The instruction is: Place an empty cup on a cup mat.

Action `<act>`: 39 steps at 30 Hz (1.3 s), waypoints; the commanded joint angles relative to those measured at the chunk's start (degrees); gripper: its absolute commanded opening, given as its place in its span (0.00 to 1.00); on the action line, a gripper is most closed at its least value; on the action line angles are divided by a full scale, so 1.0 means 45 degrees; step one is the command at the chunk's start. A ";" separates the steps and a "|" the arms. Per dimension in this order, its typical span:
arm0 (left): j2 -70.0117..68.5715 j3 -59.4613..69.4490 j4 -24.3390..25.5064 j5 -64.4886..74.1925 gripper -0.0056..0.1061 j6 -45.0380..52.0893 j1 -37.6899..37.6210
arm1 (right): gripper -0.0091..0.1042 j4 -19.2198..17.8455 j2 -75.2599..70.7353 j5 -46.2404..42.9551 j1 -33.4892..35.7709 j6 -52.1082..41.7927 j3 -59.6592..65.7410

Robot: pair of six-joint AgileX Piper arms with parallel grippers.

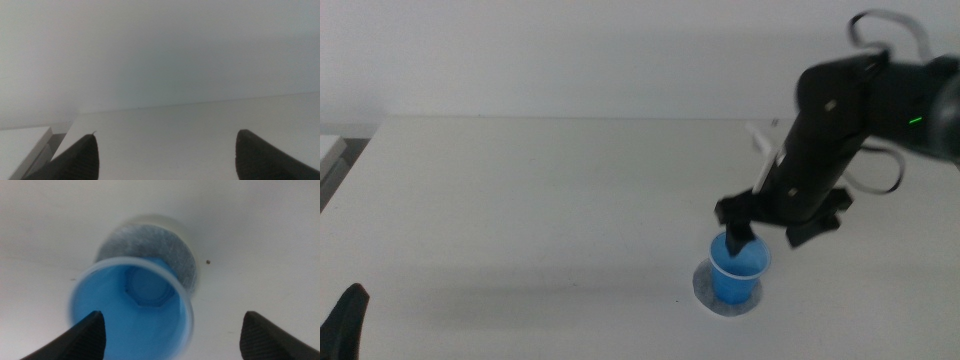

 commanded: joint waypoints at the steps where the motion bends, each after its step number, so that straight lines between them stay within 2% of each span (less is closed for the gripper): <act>1: -0.0047 -0.0005 -0.0087 -0.0157 0.89 -0.0036 -0.0006 | 0.77 -0.0374 -0.1167 0.0231 -0.0087 -0.0338 -0.0020; 4: -0.0047 -0.0005 -0.0087 -0.0157 0.89 -0.0036 -0.0006 | 0.84 -0.1125 -0.2716 0.0846 -0.0448 -0.0251 -0.0129; 8: -0.0047 -0.0005 -0.0087 -0.0157 0.89 -0.0036 -0.0006 | 0.84 -0.2472 -0.5081 0.2058 -0.1021 0.0090 0.0140; 10: -0.0047 -0.0005 -0.0087 -0.0157 0.89 -0.0036 -0.0006 | 0.84 -0.3019 -0.6506 0.1996 -0.1148 0.0746 0.0772; 14: -0.0047 -0.0005 -0.0087 -0.0157 0.89 -0.0036 -0.0006 | 0.84 -0.3086 -0.9281 0.0441 -0.1192 0.1444 0.3024; 17: -0.0047 -0.0005 -0.0087 -0.0157 0.89 -0.0036 -0.0006 | 0.84 -0.3587 -1.1125 -0.0586 -0.1214 0.2074 0.4839; 25: -0.0047 -0.0005 -0.0087 -0.0157 0.89 -0.0036 -0.0006 | 0.84 -0.4765 -1.4718 -0.0885 -0.1223 0.3797 0.6747; 28: -0.0047 -0.0005 -0.0087 -0.0157 0.89 -0.0036 -0.0006 | 0.84 -0.4790 -1.6043 -0.1330 -0.1223 0.3786 0.7362; 33: -0.0047 -0.0005 -0.0087 -0.0157 0.89 -0.0036 -0.0006 | 0.84 -0.3423 -1.7372 -0.2832 -0.1371 0.1858 0.9007; 39: -0.0047 -0.0005 -0.0087 -0.0157 0.89 -0.0036 -0.0006 | 0.84 -0.1584 -1.8623 -0.5126 -0.2911 -0.0615 1.1182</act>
